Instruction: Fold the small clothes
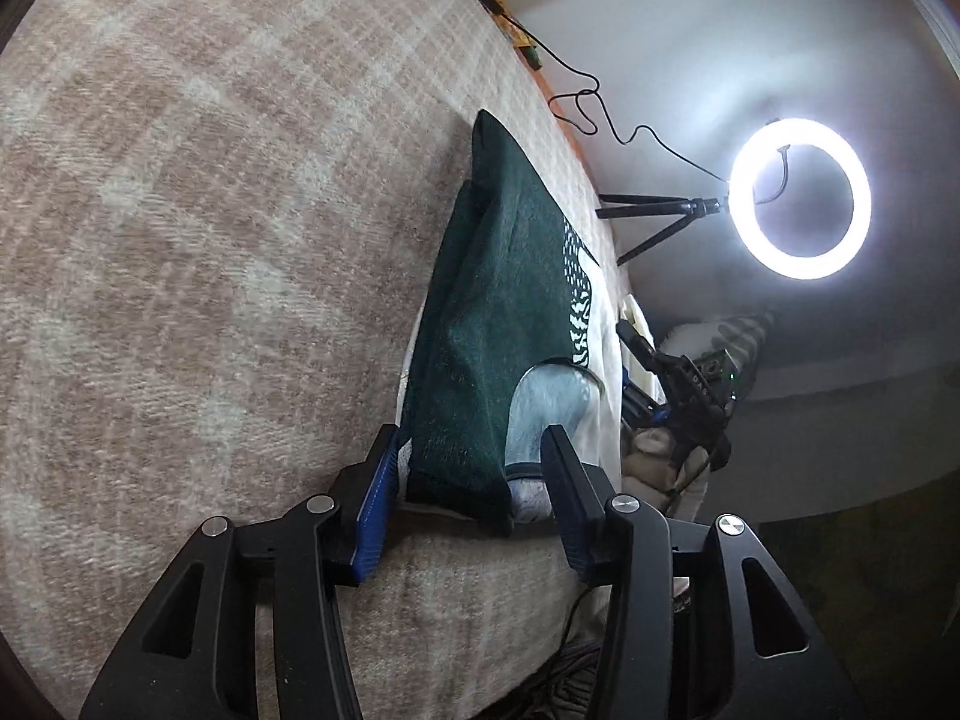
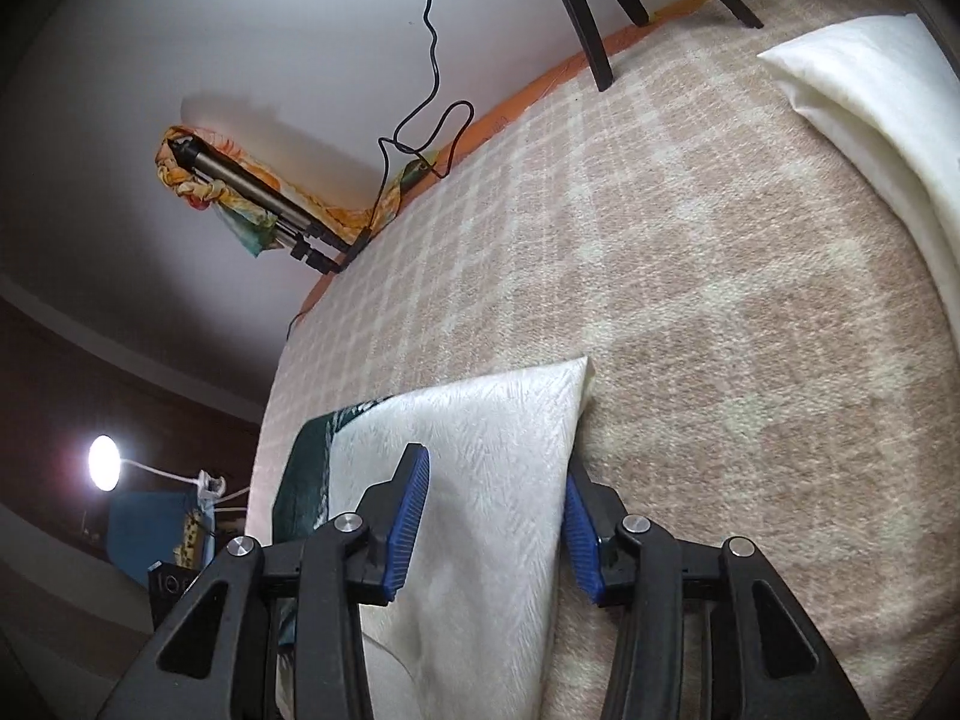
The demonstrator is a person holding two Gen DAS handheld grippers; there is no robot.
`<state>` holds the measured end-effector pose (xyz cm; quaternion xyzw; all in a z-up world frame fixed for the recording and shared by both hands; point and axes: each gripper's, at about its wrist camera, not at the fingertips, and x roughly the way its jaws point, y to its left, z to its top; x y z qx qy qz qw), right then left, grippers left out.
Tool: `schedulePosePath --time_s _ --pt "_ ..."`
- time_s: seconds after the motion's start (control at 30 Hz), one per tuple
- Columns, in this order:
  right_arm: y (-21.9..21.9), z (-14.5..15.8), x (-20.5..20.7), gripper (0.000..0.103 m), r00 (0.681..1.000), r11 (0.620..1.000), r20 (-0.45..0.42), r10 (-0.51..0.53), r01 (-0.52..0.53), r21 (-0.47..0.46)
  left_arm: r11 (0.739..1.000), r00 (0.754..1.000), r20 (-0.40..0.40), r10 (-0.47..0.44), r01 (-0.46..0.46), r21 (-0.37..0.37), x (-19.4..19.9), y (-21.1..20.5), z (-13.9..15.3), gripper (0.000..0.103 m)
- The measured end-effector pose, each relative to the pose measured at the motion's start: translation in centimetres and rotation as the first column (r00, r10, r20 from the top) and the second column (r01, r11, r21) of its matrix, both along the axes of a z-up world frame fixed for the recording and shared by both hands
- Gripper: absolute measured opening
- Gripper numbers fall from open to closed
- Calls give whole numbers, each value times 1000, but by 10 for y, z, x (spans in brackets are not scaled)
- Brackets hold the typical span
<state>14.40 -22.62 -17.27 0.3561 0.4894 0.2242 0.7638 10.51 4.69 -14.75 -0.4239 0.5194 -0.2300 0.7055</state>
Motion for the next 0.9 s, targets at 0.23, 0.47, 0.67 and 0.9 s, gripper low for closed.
schedulePosePath --time_s 0.23,0.47,0.67,0.9 --pt "15 -1 14 45 1000 1000 4 7 -7 -11 1000 1000 -12 -27 27 7 -8 1 2 46" --pt "5 -10 14 35 1000 1000 -9 13 -13 19 1000 997 -74 -23 22 -3 -21 2 2 46" --pt "10 -10 15 36 1000 1000 5 8 -8 -10 1000 1000 -24 -20 21 12 4 -17 2 46" --pt "14 -11 20 36 1000 1000 19 3 -3 -26 998 999 34 7 -9 64 17 -24 4 36"
